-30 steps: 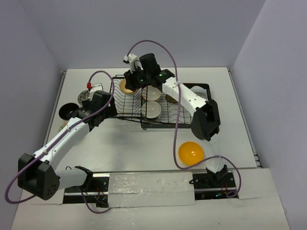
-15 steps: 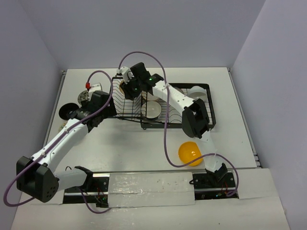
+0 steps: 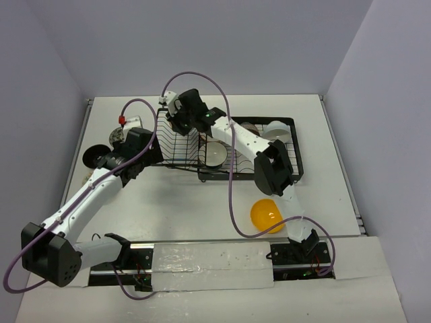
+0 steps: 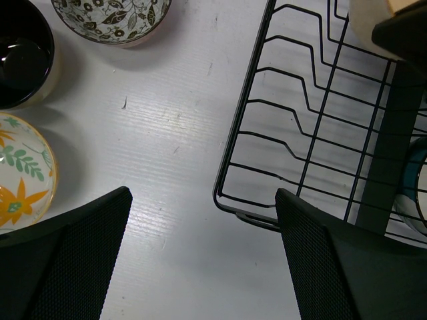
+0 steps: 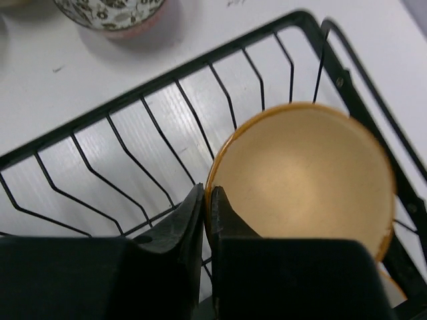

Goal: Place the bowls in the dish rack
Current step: Pick up the bowl from the dish rack, then place the bowl in the dish rack.

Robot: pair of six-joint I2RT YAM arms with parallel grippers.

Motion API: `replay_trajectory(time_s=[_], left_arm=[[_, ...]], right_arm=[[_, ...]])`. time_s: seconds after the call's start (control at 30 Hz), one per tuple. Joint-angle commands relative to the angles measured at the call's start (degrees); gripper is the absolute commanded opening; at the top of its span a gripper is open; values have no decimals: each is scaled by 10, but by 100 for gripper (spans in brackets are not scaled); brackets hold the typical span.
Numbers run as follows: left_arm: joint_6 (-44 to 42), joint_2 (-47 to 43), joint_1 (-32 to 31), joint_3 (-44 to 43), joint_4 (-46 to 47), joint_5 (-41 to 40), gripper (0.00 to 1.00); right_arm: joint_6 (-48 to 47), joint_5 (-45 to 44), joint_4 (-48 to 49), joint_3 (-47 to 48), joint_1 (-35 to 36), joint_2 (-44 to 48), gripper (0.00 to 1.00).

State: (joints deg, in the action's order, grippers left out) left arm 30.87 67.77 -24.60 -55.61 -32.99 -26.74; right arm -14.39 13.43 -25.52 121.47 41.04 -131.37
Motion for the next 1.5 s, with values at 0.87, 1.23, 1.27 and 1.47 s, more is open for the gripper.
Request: replay_trajectory(time_s=[0.87,1.23,1.27,1.47], left_arm=[[7,-30,-9,-1,10,45,93],[13,-19,-62,-3,7,35,93],[14,-19,-69,-4,7,35,93],[15,-18,-95,-2,7,33,93]], right_arm=[[339,-101,578,-621,-79,513,0],[441,-214,934,-936,-80,637,0],[460,-230,999,-973,-79,634,0],[520,-259,1266,-1035,-78,532,0]])
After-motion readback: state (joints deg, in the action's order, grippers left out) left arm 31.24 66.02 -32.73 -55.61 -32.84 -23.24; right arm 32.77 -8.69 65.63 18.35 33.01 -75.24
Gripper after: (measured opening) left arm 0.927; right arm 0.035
